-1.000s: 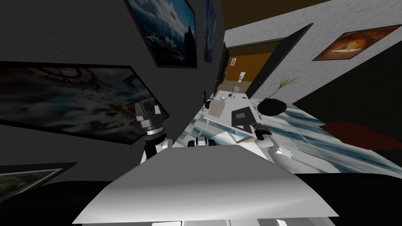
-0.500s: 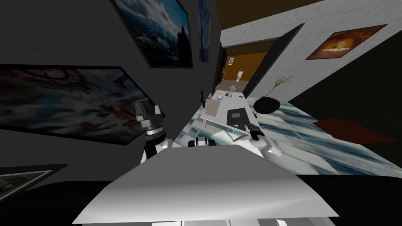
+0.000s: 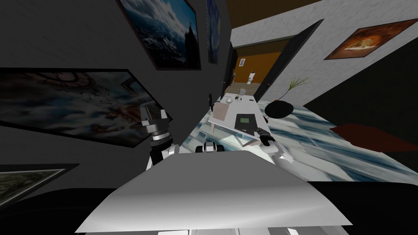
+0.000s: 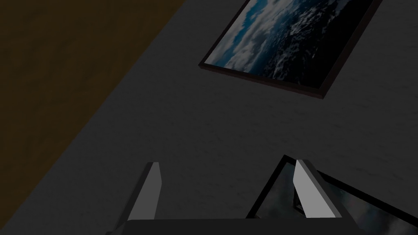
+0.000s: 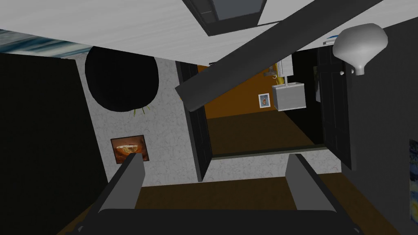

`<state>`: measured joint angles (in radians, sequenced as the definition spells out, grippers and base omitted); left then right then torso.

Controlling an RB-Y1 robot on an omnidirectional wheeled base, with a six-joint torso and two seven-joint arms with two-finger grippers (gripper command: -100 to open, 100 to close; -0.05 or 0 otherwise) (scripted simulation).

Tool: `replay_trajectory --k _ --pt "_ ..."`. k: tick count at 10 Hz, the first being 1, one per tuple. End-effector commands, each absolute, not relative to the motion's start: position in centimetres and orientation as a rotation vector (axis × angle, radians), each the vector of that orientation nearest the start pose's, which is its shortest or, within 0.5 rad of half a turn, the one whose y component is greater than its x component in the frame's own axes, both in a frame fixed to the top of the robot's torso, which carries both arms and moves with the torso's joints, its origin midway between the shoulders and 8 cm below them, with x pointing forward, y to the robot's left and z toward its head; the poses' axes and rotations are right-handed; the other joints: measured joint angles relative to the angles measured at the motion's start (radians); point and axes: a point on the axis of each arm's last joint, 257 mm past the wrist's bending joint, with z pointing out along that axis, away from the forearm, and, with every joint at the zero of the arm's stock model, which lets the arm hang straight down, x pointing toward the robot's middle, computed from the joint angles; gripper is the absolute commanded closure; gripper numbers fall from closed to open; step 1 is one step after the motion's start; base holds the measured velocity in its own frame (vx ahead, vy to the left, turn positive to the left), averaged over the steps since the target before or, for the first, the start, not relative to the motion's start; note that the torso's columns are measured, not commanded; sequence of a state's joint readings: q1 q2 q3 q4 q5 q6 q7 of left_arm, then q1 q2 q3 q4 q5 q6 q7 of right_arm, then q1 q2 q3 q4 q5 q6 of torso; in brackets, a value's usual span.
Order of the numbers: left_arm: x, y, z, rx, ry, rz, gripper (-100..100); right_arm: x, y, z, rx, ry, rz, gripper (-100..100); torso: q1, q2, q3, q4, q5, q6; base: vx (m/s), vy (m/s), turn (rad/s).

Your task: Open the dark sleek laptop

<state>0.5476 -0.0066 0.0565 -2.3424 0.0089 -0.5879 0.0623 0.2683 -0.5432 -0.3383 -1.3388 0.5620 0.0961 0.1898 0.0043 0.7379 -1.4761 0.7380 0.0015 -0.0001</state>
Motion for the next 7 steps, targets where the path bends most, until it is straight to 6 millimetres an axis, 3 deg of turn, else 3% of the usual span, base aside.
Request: replay_trajectory --k 1,6,7 --pt "30.8 29.6 5.4 -0.587 0.514 -1.316 0 35.6 -66.5 -29.9 0.735 1.724 -0.321 -100 -0.003 0.000 0.000 0.000 -0.001 0.000 -0.043 0.044 0.097" --pt "30.8 29.6 5.4 -0.587 0.515 -1.316 0 34.9 -69.5 -27.1 0.771 1.712 -0.350 -100 -0.004 0.000 0.000 0.000 -0.001 0.000 -0.039 0.037 0.082" --pt "30.8 29.6 5.4 -0.587 0.515 -1.316 0 34.9 -68.9 -27.4 0.764 1.714 -0.346 -100 -0.004 0.000 0.000 0.000 -0.001 0.000 -0.018 0.016 0.013"
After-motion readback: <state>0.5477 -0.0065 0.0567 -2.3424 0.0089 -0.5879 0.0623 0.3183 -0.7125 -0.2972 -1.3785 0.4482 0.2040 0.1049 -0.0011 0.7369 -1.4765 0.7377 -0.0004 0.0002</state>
